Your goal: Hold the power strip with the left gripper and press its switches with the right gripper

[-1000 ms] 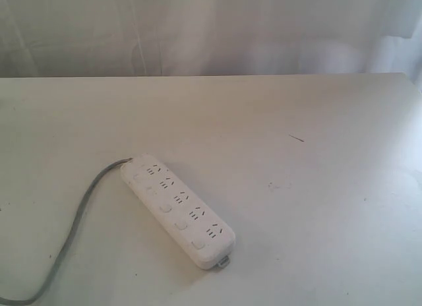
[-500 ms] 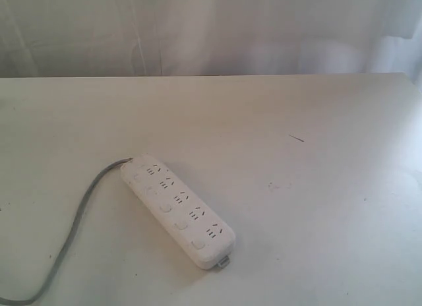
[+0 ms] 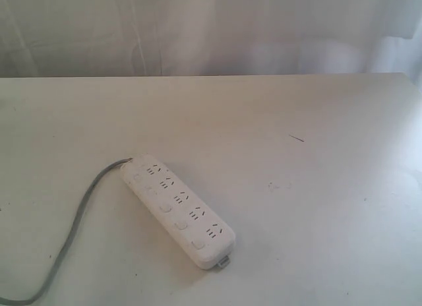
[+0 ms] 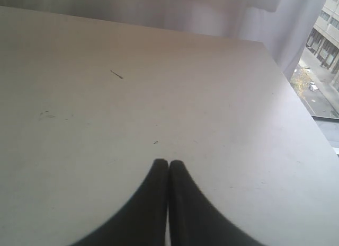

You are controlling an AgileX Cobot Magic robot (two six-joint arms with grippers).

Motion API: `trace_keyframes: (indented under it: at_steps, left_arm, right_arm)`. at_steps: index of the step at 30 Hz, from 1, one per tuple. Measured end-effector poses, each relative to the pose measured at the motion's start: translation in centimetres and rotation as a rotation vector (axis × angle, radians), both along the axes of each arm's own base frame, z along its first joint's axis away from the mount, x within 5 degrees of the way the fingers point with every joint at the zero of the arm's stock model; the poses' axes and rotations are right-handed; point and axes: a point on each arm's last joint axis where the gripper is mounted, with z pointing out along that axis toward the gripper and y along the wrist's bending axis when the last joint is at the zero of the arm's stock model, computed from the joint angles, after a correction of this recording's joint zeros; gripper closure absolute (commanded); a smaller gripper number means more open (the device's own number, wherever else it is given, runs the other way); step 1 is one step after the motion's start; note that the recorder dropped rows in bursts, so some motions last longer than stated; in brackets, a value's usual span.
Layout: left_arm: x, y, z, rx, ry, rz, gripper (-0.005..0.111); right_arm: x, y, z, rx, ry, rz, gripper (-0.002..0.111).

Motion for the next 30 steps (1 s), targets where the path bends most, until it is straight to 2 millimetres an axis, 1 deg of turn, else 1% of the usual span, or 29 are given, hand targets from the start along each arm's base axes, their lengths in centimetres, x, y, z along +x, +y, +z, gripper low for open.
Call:
trace_keyframes:
  at_steps: [3,5,8,11,15,19,23,24,26,28,29,30]
  left_arm:
    - [0.7,-1.1,-1.0,0.146,0.144,-0.095,0.083]
    - [0.9,-2.2,-1.6,0.247,0.23,-0.19,0.083]
    - [1.1,-3.7,-1.7,0.34,0.283,-0.323,0.083]
    - [1.3,-5.1,-1.1,0.377,0.265,-0.433,0.083]
    - [1.9,-7.0,-0.7,0.391,0.184,-0.534,0.083]
    - [3.1,-8.1,-0.9,0.409,0.148,-0.558,0.083]
    - [4.8,-9.3,-1.1,0.474,0.163,-0.573,0.083]
    - [5.1,-9.5,-1.1,0.479,0.169,-0.575,0.085]
    - [6.1,-10.2,-0.8,0.485,0.181,-0.577,0.092]
    - [6.9,-10.8,-0.6,0.497,0.212,-0.578,0.103]
    - [7.6,-11.2,-0.3,0.507,0.234,-0.576,0.107]
    - [8.0,-11.4,-0.2,0.517,0.264,-0.575,0.107]
  right_arm:
    - [0.0,0.0,0.0,0.0,0.0,0.0,0.108]
    - [0.0,0.0,0.0,0.0,0.0,0.0,0.108]
    - [0.0,0.0,0.0,0.0,0.0,0.0,0.108]
    - [0.0,0.0,0.0,0.0,0.0,0.0,0.108]
    - [0.0,0.0,0.0,0.0,0.0,0.0,0.108]
    - [0.0,0.0,0.0,0.0,0.0,0.0,0.108]
    - [0.0,0.0,0.0,0.0,0.0,0.0,0.108]
    - [0.0,0.0,0.0,0.0,0.0,0.0,0.108]
    - [0.0,0.0,0.0,0.0,0.0,0.0,0.108]
    - [0.0,0.0,0.0,0.0,0.0,0.0,0.108]
    - [0.0,0.0,0.0,0.0,0.0,0.0,0.108]
    - [0.0,0.0,0.0,0.0,0.0,0.0,0.108]
